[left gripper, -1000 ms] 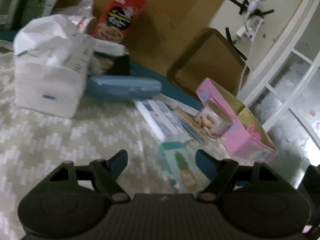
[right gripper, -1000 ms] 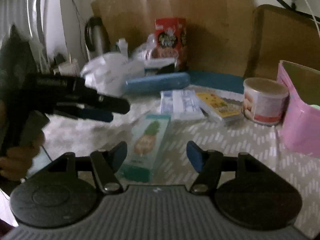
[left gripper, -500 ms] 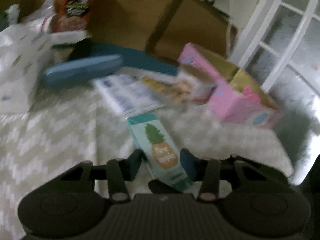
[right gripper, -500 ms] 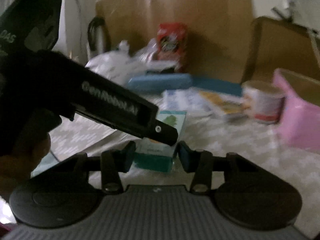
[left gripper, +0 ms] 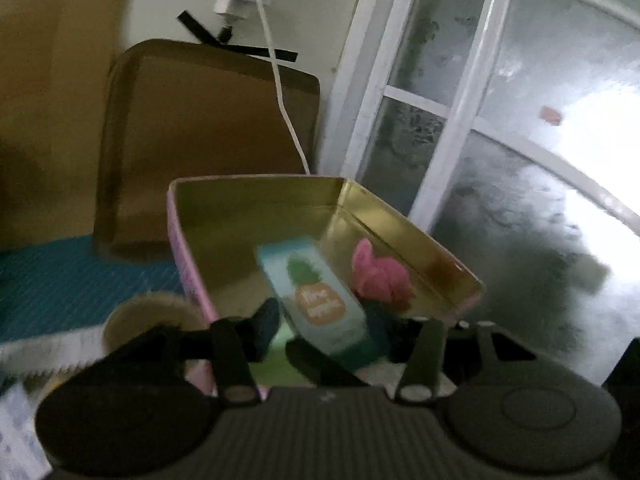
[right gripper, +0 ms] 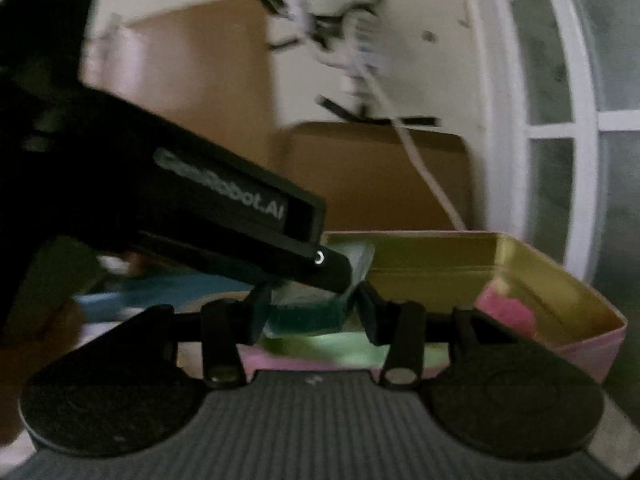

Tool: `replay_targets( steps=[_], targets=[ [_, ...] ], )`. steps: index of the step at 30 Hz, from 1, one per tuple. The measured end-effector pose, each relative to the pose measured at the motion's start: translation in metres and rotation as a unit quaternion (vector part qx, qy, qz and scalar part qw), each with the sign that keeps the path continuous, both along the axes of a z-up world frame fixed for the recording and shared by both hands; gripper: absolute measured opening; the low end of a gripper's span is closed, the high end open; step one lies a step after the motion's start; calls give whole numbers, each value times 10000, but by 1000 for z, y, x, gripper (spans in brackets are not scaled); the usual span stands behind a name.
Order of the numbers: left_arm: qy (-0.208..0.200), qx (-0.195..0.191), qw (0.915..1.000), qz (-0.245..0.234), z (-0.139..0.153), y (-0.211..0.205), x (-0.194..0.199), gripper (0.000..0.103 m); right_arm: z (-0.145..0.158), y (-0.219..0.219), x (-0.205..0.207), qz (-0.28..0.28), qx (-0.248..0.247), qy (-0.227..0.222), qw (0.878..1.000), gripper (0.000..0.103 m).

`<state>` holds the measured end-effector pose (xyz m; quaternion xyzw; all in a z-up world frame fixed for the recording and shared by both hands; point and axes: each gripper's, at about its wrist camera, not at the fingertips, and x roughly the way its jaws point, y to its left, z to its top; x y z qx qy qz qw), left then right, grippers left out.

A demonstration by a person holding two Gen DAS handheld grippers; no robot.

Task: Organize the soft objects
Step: 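Lower the teal box into the pink tin and open both grippers, then close both grippers on the white printed packet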

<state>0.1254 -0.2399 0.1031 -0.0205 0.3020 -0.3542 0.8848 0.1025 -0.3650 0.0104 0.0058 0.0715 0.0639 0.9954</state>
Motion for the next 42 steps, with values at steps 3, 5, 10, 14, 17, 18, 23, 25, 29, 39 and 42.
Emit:
replay_targets(
  steps=[3,5,10,14,17,18,23,25,29,39,42],
  targets=[
    [-296,301,9988,263,-5,-18,8,58,-9,-7,20,-604,-160,79,9980,59],
    [-304,221,9988,308,-6,-7,3,58,-11,-17,12,-504,161,-38,9986,58],
    [-570,-84,9960,685,-6,81,-30,68,-8,-12,-20,-300,611,-333,9971,58],
    [-382,19,9859,1628,-28,173,-54,68,-9,22,-34,899,884,70,9920,58],
    [-74,402,9699,2400,-50,222,-66,67,-13,66,-26,1916,525,557,9785,58],
    [15,457,9657,2556,-55,234,-70,67,-15,85,-23,2032,264,657,9766,59],
    [345,221,9577,2849,-75,270,-81,67,-18,138,8,2095,-511,982,9715,61],
    [377,303,9555,2911,-81,276,-80,67,-16,150,21,2034,-671,1076,9708,61],
    [189,570,9527,2978,-92,277,-79,69,-15,169,37,2221,-586,1301,9645,61],
    [267,-340,9487,3131,-97,308,-89,69,-11,224,132,2595,-820,2597,9266,70],
    [301,-485,9478,3137,-98,313,-89,69,-9,209,130,2755,-260,3010,9126,59]
  ],
)
